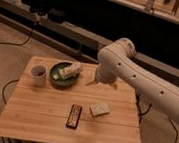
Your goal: Move the arm in a circular motion
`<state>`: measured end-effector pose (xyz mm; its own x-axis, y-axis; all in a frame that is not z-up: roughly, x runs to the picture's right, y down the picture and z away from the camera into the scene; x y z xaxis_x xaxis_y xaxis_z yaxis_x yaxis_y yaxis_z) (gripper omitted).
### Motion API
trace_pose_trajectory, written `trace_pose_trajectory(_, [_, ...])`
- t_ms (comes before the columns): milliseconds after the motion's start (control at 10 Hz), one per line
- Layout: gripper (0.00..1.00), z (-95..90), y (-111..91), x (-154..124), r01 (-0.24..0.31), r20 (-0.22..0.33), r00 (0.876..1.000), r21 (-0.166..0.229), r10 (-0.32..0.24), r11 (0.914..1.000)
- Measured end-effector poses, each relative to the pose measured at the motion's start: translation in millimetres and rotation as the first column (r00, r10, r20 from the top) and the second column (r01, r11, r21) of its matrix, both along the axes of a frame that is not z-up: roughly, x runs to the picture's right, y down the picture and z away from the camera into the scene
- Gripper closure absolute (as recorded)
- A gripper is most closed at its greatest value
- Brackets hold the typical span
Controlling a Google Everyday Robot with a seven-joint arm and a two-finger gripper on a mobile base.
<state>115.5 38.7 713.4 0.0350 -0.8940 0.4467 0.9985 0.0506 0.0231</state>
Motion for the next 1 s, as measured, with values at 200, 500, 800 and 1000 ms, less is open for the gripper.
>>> trace_pose_trajectory(200, [0.20, 11.6, 7.6, 54.9, -0.059, -0.076, 0.995, 0.002, 0.059, 0.9983])
trace_pose_trajectory(500, [0.20, 11.3, 45.3, 117.8, -0.167, -0.217, 0.964, -0.047, 0.153, 0.9848])
trace_pose_trajectory(800, [0.20, 1.0, 80.1, 115.1, -0.217, -0.273, 0.945, -0.111, 0.180, 0.9698])
trace_pose_trajectory(1000, [0.20, -9.9, 95.2, 76.4, -0.238, -0.247, 0.949, -0.158, 0.195, 0.9583])
